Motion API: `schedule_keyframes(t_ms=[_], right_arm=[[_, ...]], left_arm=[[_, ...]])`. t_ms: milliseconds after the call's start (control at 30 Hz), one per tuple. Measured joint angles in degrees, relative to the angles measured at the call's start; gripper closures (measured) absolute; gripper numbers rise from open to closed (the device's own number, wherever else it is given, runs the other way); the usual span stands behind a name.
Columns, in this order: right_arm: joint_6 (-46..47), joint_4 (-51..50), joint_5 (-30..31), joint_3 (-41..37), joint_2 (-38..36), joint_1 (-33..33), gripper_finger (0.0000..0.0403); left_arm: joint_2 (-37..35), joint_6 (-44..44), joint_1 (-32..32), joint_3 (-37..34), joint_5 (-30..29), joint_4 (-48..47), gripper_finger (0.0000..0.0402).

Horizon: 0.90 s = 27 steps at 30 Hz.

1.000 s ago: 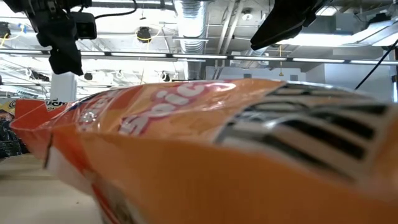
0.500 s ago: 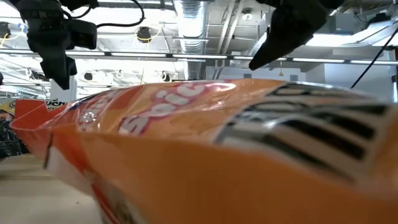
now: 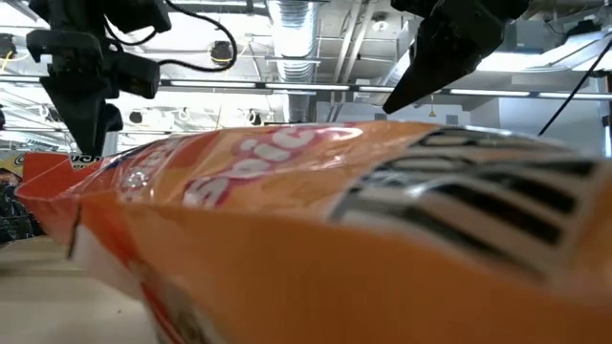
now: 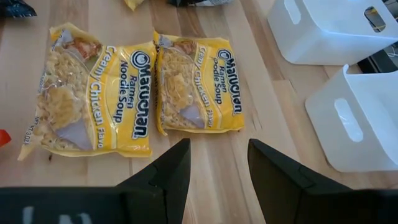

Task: Sort Maruchan noodles
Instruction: Put the yellow noodle pack into the left white bin

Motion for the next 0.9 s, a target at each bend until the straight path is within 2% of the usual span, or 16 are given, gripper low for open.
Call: schedule_keyframes(t_ms=[633,733,900], right_arm=[[0.0,-0.1,0.0,0.0,-0.1,0.0,0.0218],[0.0,-0.1,0.0,0.0,-0.1,0.0,0.0218],[-0.1,-0.1,0.1,0.0,-0.1,0.0,0.0218]], left_arm=[[9.7,0.4,-0.2,0.0,0.8,2.3,0.0232],[9.7,0.4,-0.2,0.0,0.9,2.3,0.0246],[9.7,1.3,-0.2,0.0,1.4,2.3,0.0301]])
